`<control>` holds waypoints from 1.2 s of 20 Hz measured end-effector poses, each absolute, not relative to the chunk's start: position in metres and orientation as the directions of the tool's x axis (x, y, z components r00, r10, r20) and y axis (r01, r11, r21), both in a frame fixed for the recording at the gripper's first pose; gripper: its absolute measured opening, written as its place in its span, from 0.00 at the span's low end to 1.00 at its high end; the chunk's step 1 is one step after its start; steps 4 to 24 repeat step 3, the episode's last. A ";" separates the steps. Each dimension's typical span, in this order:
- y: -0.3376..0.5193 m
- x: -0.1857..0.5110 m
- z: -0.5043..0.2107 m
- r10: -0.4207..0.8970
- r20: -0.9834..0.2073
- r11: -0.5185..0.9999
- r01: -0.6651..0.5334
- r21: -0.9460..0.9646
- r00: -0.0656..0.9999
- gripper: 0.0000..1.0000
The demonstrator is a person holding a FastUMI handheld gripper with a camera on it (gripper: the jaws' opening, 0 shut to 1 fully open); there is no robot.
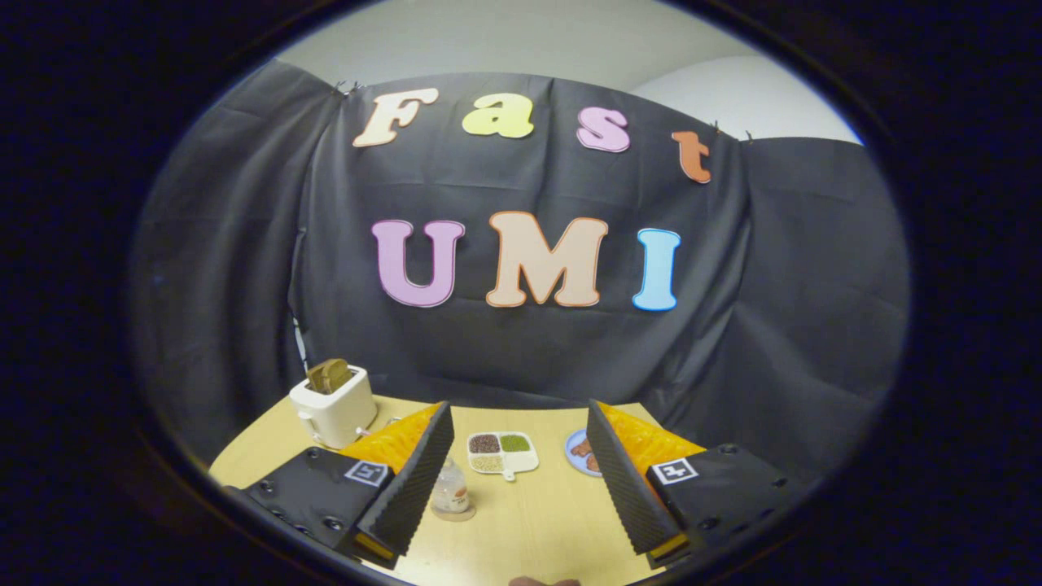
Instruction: Take the bottle from table, then pour the juice into the cup, finally place the bottle on the coaster
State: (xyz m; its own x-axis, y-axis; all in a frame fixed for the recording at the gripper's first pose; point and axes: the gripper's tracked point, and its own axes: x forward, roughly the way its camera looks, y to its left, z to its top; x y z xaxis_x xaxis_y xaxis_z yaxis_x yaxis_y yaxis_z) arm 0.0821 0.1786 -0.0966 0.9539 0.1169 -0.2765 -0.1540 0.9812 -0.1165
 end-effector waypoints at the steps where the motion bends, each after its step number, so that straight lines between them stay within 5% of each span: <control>1: 0.176 0.083 -0.090 0.115 -0.269 0.983 -0.149 -0.106 0.956 1.00; 24: 0.170 0.086 -0.079 0.113 -0.253 0.986 -0.141 -0.094 0.961 1.00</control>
